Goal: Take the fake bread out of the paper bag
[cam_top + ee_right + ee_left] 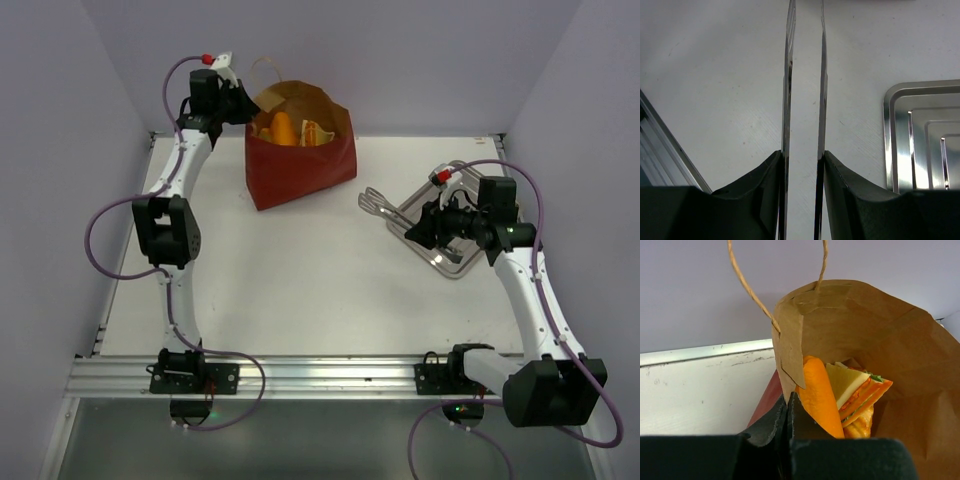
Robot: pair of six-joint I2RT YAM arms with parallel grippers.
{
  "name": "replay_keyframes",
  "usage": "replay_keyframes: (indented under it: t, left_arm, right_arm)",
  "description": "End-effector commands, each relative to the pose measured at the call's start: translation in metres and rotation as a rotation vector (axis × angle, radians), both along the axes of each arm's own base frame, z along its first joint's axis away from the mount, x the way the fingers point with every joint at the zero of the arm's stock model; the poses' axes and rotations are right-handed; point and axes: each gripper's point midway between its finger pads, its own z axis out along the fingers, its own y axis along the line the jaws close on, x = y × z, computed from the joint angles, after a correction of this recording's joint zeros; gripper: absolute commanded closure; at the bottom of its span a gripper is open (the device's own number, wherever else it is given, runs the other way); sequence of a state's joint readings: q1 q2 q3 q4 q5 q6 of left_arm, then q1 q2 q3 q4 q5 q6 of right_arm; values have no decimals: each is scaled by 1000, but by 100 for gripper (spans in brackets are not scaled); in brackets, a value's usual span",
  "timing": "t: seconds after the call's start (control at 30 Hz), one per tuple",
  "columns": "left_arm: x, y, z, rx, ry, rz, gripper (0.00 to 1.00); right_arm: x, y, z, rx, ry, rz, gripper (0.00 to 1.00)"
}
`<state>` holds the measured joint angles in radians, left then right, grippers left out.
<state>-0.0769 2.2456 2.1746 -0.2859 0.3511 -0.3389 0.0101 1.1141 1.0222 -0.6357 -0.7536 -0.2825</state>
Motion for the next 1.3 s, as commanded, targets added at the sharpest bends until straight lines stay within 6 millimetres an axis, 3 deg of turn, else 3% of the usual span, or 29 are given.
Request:
replay_keyframes:
  t: [0.0,0.1,0.13,0.17,0.2,0.23,0.27,0.3,0.33,0.37,0.4,0.43,0.47,0.5,0.57,0.77,0.8,1.03,1.27]
  left_arm:
    - [-11,-1,59,16,-148,-32,100]
    - [-31,-5,72,37,-184,-48,100]
    - [-42,-4,91,52,-224,-53,100]
    - [-50,-6,78,64,-201,-62,100]
    - [-56,-6,83,76,-221,-67,100]
    - [-71,-3,104,96,-273,-72,100]
    - [-80,-4,83,108,-238,-84,100]
    - [-87,-3,87,135,-272,-94,100]
    - [-104,-3,106,149,-325,-107,100]
    - [-113,-4,85,163,-307,-125,100]
    - [-121,-4,88,197,-348,-142,100]
    - [-136,-3,105,213,-400,-145,100]
    - [-143,-3,105,227,-417,-149,100]
    - [-151,0,90,253,-402,-155,100]
    - [-169,2,102,282,-452,-165,100]
    - [-217,-6,85,272,-481,-224,100]
    - [-229,-10,76,251,-472,-252,100]
    - [-269,-28,43,151,-412,-319,100]
    - [-295,-49,62,61,-466,-364,100]
  right_arm:
    - [-3,5,13,29,-43,38,60]
    - [-6,7,15,38,-44,51,60]
    - [-4,0,15,37,-43,32,60]
    - [-4,0,17,39,-50,36,60]
    - [-5,1,19,39,-57,42,60]
    - [-7,1,21,37,-62,53,60]
    - [-8,2,26,36,-72,59,60]
    - [-9,1,28,30,-84,67,60]
    - [-11,1,28,26,-78,71,60]
    - [-11,1,34,17,-94,70,61]
    - [-10,-1,35,3,-104,71,61]
    - [-14,-3,36,-9,-99,70,61]
    - [-14,-4,43,-20,-118,68,61]
    - [-14,-7,44,-41,-128,60,61]
    - [-18,-9,51,-55,-141,56,61]
    - [-28,-10,75,-84,-198,74,62]
    - [-36,-8,76,-81,-183,93,62]
    - [-83,7,91,-55,-201,278,61]
    - [-95,10,107,-73,-252,360,61]
